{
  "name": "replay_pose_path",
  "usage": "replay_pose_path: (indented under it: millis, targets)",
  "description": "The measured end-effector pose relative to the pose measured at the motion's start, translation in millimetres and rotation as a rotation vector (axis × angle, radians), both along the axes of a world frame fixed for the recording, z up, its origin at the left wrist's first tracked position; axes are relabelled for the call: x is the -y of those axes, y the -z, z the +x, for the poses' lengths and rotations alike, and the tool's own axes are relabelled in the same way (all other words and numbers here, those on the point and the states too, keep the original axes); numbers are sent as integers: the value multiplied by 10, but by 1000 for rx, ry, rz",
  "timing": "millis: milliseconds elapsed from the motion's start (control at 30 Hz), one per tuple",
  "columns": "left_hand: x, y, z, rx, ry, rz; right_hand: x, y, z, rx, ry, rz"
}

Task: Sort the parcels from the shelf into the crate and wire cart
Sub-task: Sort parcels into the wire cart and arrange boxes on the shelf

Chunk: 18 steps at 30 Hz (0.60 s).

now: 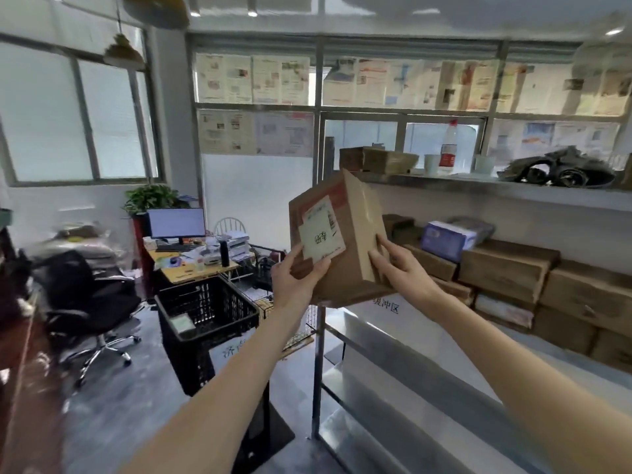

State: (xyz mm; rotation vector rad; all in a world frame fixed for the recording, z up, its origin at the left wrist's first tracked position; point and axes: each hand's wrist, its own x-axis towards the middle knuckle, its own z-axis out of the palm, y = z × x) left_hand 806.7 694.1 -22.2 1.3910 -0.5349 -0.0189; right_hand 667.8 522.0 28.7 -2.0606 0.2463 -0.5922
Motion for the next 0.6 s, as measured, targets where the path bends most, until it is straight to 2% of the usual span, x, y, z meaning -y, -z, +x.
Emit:
replay_pose_path:
  millis: [233, 600]
  targets:
    - [-502, 224, 940, 81, -193, 63, -379, 97, 1081, -147, -203, 147]
    - [-522, 277, 2511, 169, -359, 196, -188, 384, 2970, -72, -314, 322]
